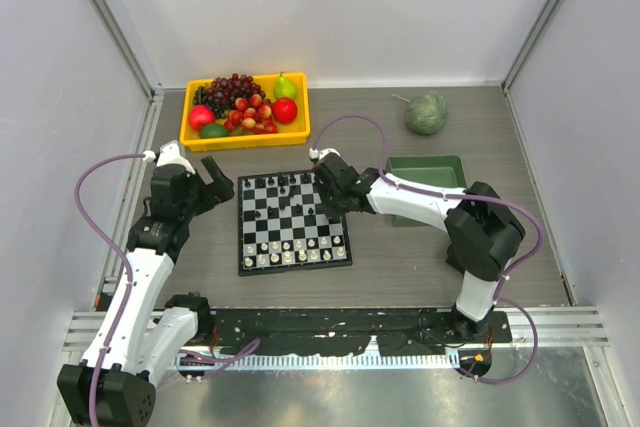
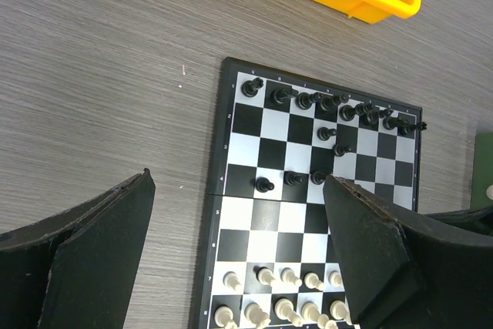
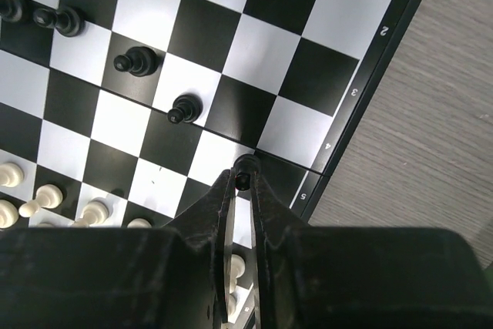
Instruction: Set up the chess pieces on the board
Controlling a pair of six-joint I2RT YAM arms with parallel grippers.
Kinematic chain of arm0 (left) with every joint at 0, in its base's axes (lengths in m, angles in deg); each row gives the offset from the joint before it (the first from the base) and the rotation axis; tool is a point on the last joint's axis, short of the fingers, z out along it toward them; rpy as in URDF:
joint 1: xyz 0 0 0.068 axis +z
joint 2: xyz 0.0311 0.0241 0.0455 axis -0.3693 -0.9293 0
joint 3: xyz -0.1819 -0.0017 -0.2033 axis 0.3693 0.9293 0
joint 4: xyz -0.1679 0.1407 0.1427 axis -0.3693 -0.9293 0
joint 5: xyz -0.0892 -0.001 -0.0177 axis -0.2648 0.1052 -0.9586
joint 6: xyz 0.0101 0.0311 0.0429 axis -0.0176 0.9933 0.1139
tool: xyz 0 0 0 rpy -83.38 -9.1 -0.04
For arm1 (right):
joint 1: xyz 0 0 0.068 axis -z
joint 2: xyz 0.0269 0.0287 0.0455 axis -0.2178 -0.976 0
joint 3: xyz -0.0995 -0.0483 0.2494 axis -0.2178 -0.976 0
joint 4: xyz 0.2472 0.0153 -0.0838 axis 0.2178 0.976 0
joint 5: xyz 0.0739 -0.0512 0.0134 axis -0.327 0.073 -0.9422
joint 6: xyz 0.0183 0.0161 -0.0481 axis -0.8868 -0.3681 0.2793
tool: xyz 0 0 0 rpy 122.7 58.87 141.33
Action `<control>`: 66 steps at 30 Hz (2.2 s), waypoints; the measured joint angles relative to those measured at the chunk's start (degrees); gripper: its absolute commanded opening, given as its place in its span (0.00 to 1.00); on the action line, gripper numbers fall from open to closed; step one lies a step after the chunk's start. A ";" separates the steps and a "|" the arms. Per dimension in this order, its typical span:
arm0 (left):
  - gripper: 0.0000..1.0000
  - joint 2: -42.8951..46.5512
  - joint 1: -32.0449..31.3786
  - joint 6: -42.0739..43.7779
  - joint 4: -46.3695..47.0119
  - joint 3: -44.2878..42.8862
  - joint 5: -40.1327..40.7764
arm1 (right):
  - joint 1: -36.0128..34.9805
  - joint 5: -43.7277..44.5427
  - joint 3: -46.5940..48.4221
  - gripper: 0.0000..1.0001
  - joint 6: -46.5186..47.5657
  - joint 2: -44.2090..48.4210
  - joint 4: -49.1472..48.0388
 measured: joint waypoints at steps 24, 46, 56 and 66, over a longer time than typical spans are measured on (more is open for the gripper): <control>0.99 0.52 0.63 1.49 -0.55 0.24 0.94 | 7.30 1.84 8.41 0.16 2.80 -4.72 -0.04; 0.99 0.46 1.20 2.36 -0.59 0.92 1.55 | 7.43 2.23 11.52 0.20 2.78 -10.32 -1.75; 0.99 0.48 1.53 2.36 -0.63 0.92 1.81 | 7.43 2.16 11.54 0.39 2.75 -10.43 -2.12; 0.99 0.70 1.68 2.34 -0.81 0.92 1.86 | 7.43 1.62 9.22 0.48 2.73 -5.03 -1.40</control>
